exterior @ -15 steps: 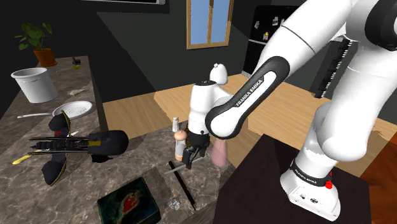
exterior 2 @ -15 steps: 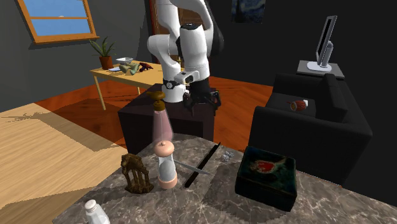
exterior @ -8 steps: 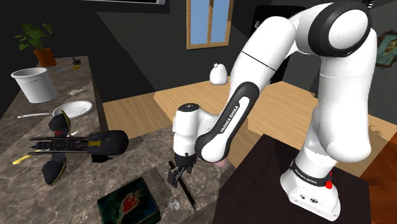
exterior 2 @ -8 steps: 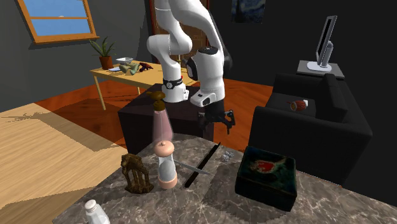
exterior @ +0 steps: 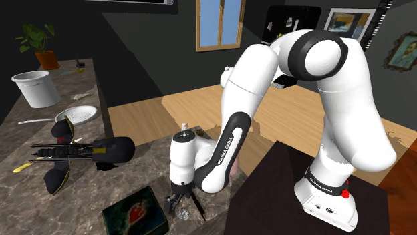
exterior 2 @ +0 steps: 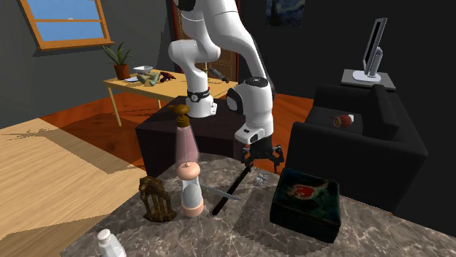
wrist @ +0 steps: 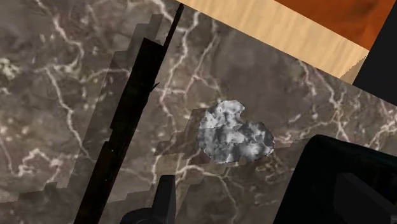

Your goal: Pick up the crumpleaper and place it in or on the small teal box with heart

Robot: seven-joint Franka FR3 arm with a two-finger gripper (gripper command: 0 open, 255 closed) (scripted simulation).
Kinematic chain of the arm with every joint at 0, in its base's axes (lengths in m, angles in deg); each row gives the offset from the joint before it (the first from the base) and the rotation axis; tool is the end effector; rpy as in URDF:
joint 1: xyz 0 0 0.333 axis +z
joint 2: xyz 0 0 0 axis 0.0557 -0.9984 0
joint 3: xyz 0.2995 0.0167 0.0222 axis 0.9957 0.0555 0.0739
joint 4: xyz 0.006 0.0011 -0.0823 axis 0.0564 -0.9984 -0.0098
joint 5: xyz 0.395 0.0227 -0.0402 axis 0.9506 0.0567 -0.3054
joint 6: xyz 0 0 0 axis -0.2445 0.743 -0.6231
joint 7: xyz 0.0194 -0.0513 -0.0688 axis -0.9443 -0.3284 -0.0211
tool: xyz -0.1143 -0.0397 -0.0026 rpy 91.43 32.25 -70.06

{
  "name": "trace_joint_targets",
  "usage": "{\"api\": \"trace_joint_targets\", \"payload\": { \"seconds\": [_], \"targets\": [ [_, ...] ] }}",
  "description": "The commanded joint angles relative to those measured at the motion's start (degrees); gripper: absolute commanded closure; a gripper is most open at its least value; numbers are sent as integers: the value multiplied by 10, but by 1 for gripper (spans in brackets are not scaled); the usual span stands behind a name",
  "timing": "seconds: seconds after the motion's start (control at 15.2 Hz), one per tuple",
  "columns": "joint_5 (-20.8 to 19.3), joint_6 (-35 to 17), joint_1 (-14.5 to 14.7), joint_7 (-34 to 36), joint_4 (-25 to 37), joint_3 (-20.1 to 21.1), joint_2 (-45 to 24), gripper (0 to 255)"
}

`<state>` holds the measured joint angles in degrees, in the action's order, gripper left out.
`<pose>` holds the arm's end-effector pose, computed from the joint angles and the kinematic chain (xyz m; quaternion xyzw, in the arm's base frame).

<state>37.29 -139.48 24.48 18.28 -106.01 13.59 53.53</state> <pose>0.3920 0.3704 0.0999 -0.9964 -0.0514 0.0010 0.0682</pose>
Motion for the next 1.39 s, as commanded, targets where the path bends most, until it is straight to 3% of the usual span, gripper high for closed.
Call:
{"api": "trace_joint_targets", "payload": {
  "seconds": [0.0, 0.26, 0.79, 0.86, 1.32],
  "targets": [
    [-5, -12, 7, 3, 8, -7, -19, 0],
    [-11, -32, 20, 8, 26, -19, -57, 0],
    [-11, -32, 20, 8, 26, -19, -57, 0],
    [-11, -33, 20, 8, 26, -19, -58, 255],
    [-10, -33, 19, 8, 20, -18, -51, 255]
  ]
}}
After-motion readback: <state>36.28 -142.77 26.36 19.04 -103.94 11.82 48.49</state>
